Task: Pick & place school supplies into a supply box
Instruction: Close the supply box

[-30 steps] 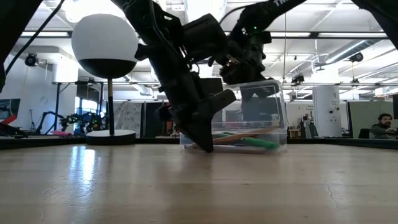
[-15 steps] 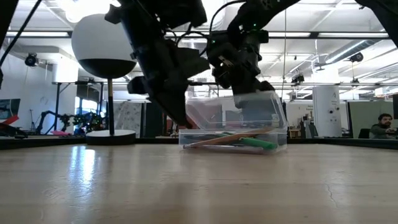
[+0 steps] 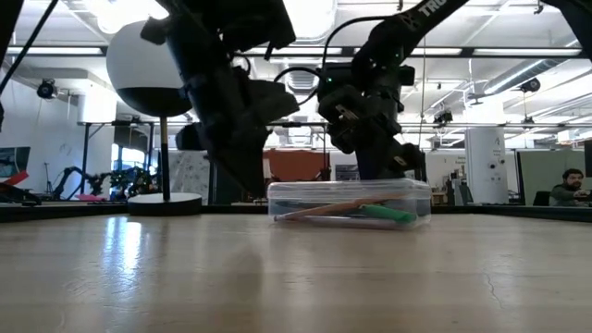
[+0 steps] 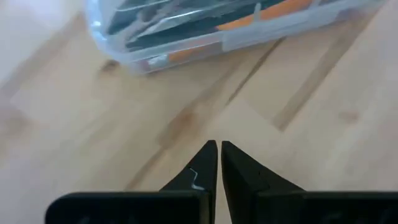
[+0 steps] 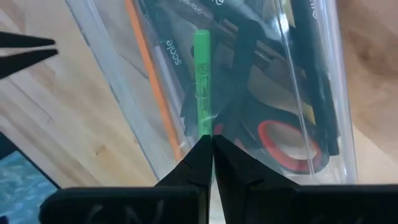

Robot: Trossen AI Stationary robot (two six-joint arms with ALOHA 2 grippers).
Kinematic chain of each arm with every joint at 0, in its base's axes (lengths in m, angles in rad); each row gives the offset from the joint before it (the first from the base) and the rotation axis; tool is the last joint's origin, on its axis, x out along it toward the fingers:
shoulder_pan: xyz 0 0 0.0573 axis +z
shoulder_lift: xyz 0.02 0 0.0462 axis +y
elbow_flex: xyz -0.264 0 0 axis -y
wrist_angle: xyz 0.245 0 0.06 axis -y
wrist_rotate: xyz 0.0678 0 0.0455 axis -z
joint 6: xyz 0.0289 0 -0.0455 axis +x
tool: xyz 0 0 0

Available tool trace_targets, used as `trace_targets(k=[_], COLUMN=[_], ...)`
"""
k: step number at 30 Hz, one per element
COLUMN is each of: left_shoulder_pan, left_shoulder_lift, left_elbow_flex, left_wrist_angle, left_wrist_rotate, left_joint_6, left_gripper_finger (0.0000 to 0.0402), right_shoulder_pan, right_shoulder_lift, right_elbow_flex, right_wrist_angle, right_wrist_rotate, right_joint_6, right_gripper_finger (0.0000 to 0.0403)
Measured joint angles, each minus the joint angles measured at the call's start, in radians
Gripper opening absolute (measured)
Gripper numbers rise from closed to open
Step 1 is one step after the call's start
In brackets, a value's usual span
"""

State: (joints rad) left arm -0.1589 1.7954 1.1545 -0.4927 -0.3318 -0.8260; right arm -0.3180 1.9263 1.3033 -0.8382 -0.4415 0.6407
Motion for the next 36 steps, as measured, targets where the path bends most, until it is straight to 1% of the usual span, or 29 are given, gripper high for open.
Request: trace_targets(k=[2,6,8,10,14,18,20,23,31,36], left_shoulder_pan=[-0.005,-0.005,-0.003,-0.001,0.001,0.003,0.003,0.000,-0.020,-0.001], left_shoulder_lift=[0.000,0.000,0.000,0.002,0.034,0.090,0.104,0.098,0.067,0.068], left_elbow_flex=[-0.023,-0.061,-0.065,-0.066,-0.060,-0.057,-0.057,-0.057,-0.056,-0.062], left_wrist_angle=[0.071,0.279,0.322,0.329,0.337,0.390,0.428,0.431,0.412,0.407], left_wrist_rotate=[0.007,0.009,0.008,0.005,0.004,-0.001,-0.030,-0.088,-0.144,-0.170], left_joint_6=[-0.006,-0.006,-0.007,-0.007,-0.007,-0.026,-0.046,-0.077,-0.076,-0.075], left_gripper_finger=[0.0006,0.0006,0.0006,0.0006,0.0006,0.0006,0.0006,0.0006,0.0006,0.0006], right_shoulder_pan=[0.001,0.004,0.007,0.009,0.018,0.027,0.037,0.052,0.065,0.069], right_shoulder_lift=[0.000,0.000,0.002,0.002,0.002,0.002,0.002,0.002,0.002,0.002], right_elbow_flex=[-0.011,-0.024,-0.024,-0.024,-0.025,-0.024,-0.023,-0.024,-0.024,-0.024], right_wrist_angle=[0.014,0.070,0.094,0.098,0.120,0.137,0.138,0.141,0.150,0.149], right_wrist_rotate=[-0.002,-0.001,0.002,0.013,0.075,0.085,0.093,0.096,0.098,0.090], right_joint_6=[0.000,0.027,0.040,0.041,0.044,0.053,0.053,0.056,0.057,0.060], right_gripper_finger=[0.0013,0.0013,0.0013,0.0013,0.0013,0.0013,0.0013,0.0013,0.0013,0.0013])
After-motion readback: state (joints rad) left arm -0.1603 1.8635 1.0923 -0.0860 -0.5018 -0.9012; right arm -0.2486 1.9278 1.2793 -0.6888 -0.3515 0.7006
